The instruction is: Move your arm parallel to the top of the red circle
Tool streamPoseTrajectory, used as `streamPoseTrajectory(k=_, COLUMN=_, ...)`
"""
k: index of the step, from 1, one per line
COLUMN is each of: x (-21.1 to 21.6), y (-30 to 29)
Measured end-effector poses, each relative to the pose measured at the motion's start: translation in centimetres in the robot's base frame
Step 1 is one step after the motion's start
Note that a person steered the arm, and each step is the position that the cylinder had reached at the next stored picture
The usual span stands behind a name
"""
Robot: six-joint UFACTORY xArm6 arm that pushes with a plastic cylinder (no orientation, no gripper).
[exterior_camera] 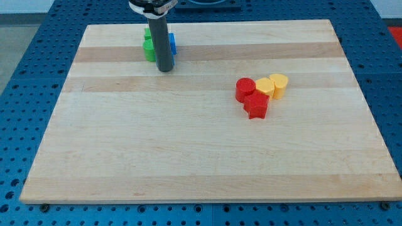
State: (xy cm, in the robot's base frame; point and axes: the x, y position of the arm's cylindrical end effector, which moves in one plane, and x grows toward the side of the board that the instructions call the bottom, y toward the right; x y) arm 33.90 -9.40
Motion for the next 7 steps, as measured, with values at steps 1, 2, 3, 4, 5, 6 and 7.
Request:
streamPoseTrajectory(k=1, x=-0.9, y=0.0)
streamPoseTrajectory(k=2, x=-1.8, y=0.0)
streamPoseTrajectory(k=3, x=-1.9, y=0.0)
streamPoseTrajectory(k=4, x=-1.7, y=3.5)
streamPoseTrajectory(k=5, x=-1.9, y=11.8)
streamPoseTrajectory(k=6, x=-2.8, y=22.4)
streamPoseTrajectory(k=7, x=-4.3, y=31.7)
